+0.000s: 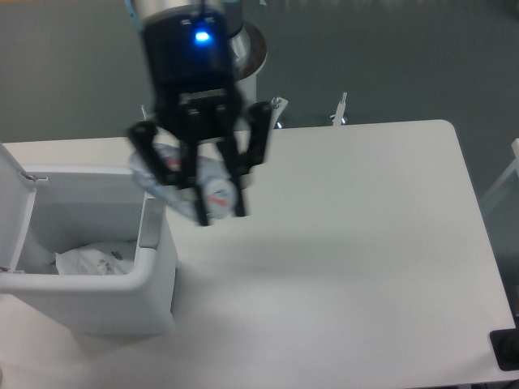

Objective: Place the trash in the trash can
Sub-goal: 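Lift the bottle and carry it over the trash bin, then lower the bottle into the bin, open the gripper, withdraw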

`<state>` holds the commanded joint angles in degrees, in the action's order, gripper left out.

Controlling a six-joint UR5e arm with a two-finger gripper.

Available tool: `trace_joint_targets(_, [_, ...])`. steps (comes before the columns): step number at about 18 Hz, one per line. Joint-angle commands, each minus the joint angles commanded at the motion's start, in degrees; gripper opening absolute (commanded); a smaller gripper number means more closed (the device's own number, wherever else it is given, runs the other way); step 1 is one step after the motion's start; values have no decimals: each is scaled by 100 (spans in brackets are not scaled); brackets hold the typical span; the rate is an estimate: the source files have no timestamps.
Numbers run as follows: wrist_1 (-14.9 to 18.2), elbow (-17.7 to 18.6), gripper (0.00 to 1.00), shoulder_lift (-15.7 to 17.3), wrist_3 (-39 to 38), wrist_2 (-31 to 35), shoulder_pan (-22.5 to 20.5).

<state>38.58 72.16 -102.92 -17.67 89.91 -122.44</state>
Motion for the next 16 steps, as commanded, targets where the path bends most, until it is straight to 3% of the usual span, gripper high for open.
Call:
trace_joint_targets(11, [0, 9, 41, -501, 17, 26, 511])
trace_joint_targets(16, [0, 246, 44, -545, 9, 18, 616])
